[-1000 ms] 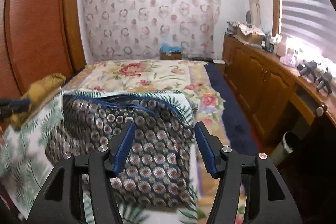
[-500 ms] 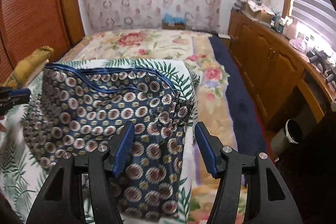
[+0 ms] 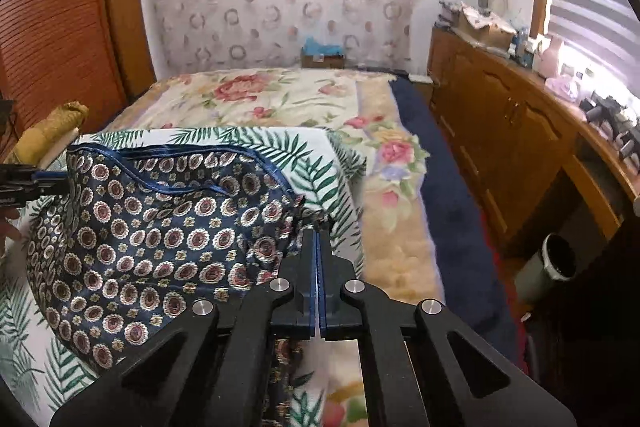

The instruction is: Fold small clothes

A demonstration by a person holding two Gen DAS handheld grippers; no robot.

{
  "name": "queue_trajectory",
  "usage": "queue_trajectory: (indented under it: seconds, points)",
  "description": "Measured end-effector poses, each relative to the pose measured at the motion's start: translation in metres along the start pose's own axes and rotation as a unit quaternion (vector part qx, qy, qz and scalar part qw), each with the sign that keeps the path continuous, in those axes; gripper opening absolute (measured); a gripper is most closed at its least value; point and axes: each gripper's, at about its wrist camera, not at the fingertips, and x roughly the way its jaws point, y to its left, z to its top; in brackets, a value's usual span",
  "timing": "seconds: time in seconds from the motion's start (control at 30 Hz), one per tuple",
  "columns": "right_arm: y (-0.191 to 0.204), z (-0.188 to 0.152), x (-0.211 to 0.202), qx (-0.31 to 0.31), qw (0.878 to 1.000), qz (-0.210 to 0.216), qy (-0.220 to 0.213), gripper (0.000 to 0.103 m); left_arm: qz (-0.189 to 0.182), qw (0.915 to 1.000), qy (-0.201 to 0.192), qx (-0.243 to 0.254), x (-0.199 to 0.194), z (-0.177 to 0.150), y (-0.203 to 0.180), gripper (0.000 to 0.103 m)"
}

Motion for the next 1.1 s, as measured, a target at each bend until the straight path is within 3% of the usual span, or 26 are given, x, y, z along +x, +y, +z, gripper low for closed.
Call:
queue_trajectory:
  seconds: [0.13, 0.17, 0.2, 0.27, 0.3, 0.57, 0.87, 0.93, 1.0, 1.1]
  points:
    - [0.003, 0.001, -0.005, -0.005, 1.0, 0.002, -0.004, 0.0, 0.008, 0.9999, 0.009, 0.003, 0.01, 0.004, 0.0, 0.023]
    - [0.005, 0.003, -0.005, -0.007, 1.0, 0.005, -0.003, 0.011, 0.01, 0.9999, 0.011, 0.004, 0.012, 0.005, 0.001, 0.023]
    - [0.008, 0.003, -0.004, -0.011, 1.0, 0.01, 0.001, 0.036, 0.016, 0.9998, 0.013, 0.006, 0.015, 0.005, 0.001, 0.023]
    - [0.013, 0.004, -0.003, -0.015, 1.0, 0.016, 0.002, 0.069, 0.026, 0.9995, 0.019, 0.009, 0.022, 0.005, 0.001, 0.025]
    - [0.016, 0.004, -0.001, -0.019, 1.0, 0.019, 0.001, 0.074, 0.027, 0.9994, 0.018, 0.009, 0.023, 0.005, 0.002, 0.027]
    - [0.02, -0.001, 0.029, -0.024, 0.998, 0.023, 0.049, 0.074, 0.043, 0.9989, -0.001, 0.021, 0.027, 0.006, 0.004, 0.035]
    - [0.015, -0.002, 0.042, -0.004, 0.996, 0.048, 0.077, 0.074, 0.033, 0.9993, 0.018, 0.005, 0.034, 0.016, 0.008, 0.036]
    - [0.013, -0.002, 0.043, 0.002, 0.995, 0.055, 0.08, 0.074, 0.02, 0.9996, 0.018, -0.001, 0.033, 0.016, 0.008, 0.03]
    - [0.013, -0.001, 0.044, 0.005, 0.995, 0.066, 0.081, 0.065, -0.005, 0.9998, 0.018, -0.009, 0.032, 0.015, 0.009, 0.021]
    - [0.014, 0.001, 0.042, -0.001, 0.994, 0.078, 0.077, 0.051, -0.015, 0.9998, 0.013, -0.008, 0.029, 0.012, 0.009, 0.01]
